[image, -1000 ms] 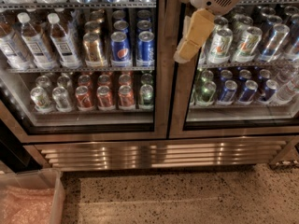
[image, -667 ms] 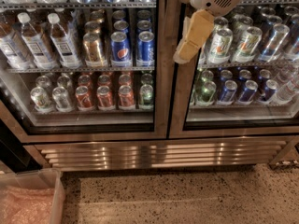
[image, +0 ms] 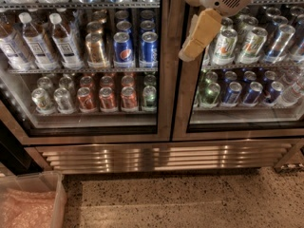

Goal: Open left fridge door

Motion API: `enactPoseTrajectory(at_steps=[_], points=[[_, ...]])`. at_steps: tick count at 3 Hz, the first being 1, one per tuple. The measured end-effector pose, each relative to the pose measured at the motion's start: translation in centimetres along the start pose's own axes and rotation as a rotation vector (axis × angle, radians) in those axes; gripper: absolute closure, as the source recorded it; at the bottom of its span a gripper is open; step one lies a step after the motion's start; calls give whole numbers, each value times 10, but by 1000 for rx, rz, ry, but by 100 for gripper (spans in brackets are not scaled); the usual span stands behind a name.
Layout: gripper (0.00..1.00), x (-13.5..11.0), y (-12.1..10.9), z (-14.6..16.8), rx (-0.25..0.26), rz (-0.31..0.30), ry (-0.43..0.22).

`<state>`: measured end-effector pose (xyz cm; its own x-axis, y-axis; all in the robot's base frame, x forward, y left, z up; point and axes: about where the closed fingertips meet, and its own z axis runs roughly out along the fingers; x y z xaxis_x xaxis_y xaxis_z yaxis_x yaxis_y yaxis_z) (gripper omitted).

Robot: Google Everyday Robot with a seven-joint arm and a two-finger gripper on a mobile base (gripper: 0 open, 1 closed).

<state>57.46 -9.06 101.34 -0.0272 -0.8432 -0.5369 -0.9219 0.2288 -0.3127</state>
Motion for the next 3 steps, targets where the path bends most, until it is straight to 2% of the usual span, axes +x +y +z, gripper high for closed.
enactPoseTrajectory(at_steps=[1,2,3], points=[[0,-4,-3,1,15,9,-11],[0,-25,-10,10,18,-5,-71],[0,-41,-8,19,-1,-29,-111]])
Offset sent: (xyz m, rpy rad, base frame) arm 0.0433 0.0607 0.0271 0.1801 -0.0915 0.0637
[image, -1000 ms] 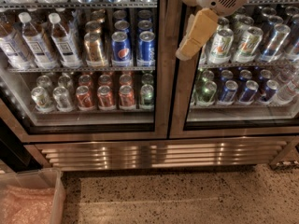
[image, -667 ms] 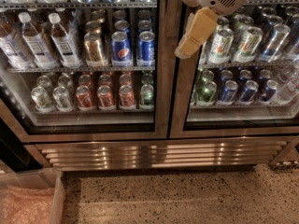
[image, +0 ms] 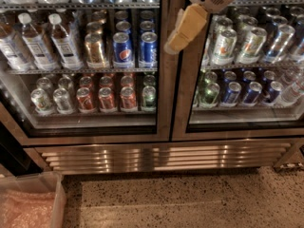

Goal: Open left fridge door

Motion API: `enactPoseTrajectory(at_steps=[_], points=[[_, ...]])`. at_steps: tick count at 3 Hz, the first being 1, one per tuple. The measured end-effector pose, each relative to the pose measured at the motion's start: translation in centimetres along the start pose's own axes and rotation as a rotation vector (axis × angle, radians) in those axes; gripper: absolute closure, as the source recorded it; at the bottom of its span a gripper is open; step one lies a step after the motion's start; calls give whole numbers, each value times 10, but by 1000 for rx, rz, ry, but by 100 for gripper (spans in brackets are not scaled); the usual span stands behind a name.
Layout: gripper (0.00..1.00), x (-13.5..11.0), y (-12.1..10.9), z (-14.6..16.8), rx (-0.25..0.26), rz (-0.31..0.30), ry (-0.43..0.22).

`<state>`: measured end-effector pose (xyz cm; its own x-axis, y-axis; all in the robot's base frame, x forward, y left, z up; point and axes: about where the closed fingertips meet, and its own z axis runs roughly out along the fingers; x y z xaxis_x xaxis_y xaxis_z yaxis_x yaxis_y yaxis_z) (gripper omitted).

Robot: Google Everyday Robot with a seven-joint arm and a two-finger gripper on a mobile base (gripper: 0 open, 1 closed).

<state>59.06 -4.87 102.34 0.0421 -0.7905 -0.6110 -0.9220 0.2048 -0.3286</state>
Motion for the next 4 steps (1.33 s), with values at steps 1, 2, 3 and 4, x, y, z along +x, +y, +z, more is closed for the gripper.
enactPoseTrajectory(at_steps=[1,2,3,4], points=[[0,-4,1,2,-18,-14,-21],[0,-3,1,2,-18,-14,-21],[0,-2,0,1,-18,-14,-21],[0,-1,2,3,-29,-16,-32]])
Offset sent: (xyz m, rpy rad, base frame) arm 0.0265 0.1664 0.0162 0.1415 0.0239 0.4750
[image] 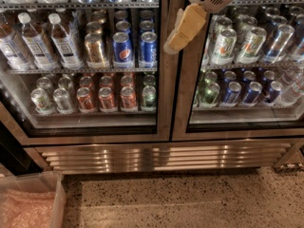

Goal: Open left fridge door

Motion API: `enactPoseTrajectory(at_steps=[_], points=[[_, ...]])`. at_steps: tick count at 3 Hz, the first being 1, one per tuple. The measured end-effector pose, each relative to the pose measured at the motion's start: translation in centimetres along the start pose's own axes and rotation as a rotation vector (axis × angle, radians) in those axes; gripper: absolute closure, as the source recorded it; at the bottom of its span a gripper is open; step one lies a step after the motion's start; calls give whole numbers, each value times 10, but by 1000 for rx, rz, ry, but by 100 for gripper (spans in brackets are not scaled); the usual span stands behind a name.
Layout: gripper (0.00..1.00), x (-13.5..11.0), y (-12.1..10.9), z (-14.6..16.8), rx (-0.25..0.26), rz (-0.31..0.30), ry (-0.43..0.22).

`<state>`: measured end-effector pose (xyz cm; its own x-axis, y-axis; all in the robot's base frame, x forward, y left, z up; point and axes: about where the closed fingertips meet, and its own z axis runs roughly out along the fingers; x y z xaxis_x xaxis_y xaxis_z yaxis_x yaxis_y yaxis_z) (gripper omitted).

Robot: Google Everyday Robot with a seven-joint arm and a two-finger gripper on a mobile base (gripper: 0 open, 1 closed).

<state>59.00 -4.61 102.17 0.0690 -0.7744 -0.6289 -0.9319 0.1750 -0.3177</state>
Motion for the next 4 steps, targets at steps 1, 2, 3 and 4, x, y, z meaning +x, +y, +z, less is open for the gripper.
enactPoseTrajectory(at_steps=[1,2,3,4], points=[[0,2,3,3,-19,-7,-7],[19,5,2,1,-19,-7,-7],[42,5,2,1,-19,-7,-7],[66,5,2,1,-19,-7,-7]])
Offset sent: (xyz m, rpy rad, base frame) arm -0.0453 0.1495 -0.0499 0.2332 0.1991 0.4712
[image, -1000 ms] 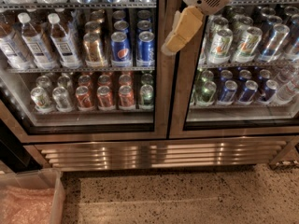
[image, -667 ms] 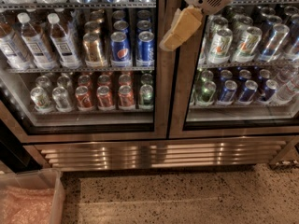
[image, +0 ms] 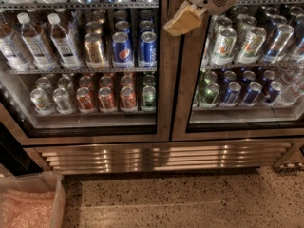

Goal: Open left fridge door

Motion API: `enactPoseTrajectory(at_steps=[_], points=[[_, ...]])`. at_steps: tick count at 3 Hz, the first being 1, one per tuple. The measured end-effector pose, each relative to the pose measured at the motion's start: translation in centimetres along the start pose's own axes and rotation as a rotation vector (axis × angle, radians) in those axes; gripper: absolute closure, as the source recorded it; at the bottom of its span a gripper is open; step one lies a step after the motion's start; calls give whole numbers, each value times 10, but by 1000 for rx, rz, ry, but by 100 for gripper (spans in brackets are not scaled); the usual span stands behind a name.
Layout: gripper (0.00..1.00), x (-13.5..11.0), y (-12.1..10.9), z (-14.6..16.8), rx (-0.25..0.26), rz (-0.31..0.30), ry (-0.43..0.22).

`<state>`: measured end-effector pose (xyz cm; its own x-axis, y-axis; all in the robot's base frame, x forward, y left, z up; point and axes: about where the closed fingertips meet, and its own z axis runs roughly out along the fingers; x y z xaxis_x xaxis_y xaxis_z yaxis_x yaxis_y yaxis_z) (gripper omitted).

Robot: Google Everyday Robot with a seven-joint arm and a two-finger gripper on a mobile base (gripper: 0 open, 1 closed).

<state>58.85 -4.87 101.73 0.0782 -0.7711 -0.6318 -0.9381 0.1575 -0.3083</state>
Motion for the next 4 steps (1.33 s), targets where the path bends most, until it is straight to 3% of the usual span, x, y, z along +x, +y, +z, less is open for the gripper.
enactPoseTrajectory(at_steps=[1,2,4], points=[[89,0,0,0,0,0,0],[100,0,0,0,0,0,0],[100,5,-6,-2,0,0,0]])
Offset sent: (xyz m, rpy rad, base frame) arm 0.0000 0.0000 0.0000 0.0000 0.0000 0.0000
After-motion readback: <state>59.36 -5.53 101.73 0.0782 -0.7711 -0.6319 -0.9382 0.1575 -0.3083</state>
